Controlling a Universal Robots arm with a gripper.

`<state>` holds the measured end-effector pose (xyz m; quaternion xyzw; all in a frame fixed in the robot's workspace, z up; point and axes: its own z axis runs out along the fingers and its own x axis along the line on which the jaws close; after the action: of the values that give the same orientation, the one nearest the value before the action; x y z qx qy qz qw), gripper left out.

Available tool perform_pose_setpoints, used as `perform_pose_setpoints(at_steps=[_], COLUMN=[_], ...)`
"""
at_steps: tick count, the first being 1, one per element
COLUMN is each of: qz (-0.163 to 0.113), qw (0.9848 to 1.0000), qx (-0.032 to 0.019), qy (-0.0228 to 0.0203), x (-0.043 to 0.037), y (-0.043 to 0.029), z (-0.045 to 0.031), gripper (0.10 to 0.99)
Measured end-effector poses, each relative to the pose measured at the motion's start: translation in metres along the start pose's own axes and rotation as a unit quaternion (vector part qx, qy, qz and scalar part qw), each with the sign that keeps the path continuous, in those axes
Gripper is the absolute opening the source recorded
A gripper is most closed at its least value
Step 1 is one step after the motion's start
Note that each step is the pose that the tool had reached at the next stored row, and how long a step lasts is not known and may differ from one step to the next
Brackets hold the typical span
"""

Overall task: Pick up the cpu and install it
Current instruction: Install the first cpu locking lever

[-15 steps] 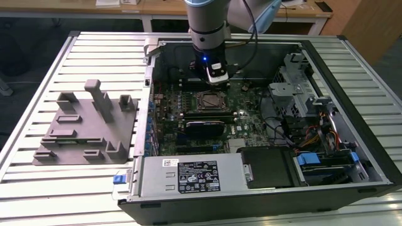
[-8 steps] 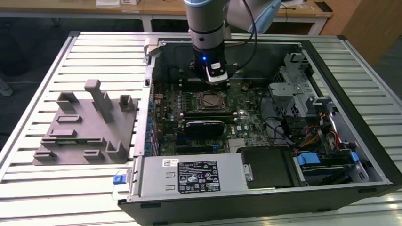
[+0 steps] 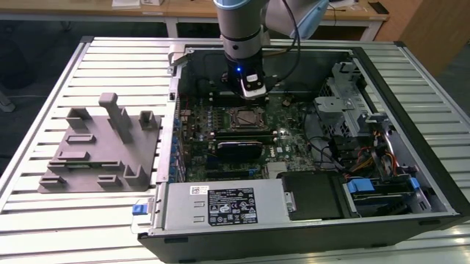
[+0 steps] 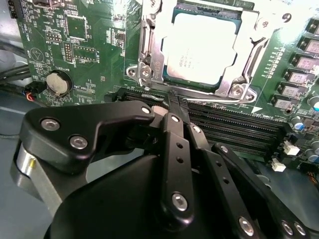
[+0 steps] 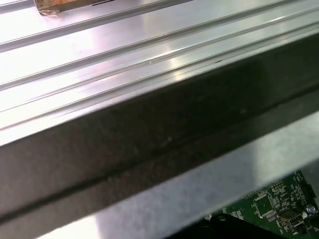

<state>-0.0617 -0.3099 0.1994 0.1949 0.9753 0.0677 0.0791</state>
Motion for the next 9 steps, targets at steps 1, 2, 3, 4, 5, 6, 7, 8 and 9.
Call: perform_pose_setpoints(at_steps=[1, 2, 3, 4, 5, 6, 7, 8, 9], qz=[0.000, 0.000, 0.000, 0.000, 0.000, 0.000, 0.000, 0.000, 0.000], qw=[1.0000, 1.0000, 1.0000, 1.0000, 1.0000, 1.0000, 1.0000, 1.0000, 1.0000], qx=[0.0001, 0.0001, 0.0000, 0.0001, 0.0001, 0.0002, 0.0002, 0.0002, 0.0002], qy=[0.0000, -0.0001, -0.0001, -0.0001, -0.0001, -0.0001, -0.0002, -0.0001, -0.0002], x=[-0.0001, -0.0003, -0.0005, -0.0008, -0.0011, -0.0014, -0.0018, -0.0020, -0.0020], y=[-0.0003, -0.0009, -0.0015, -0.0022, -0.0030, -0.0040, -0.0049, -0.0056, -0.0058], z=[0.0002, 0.0005, 0.0007, 0.0009, 0.0011, 0.0013, 0.0015, 0.0017, 0.0019], gripper=[0.106, 0.106, 0.106, 0.106, 0.106, 0.106, 0.106, 0.106, 0.106])
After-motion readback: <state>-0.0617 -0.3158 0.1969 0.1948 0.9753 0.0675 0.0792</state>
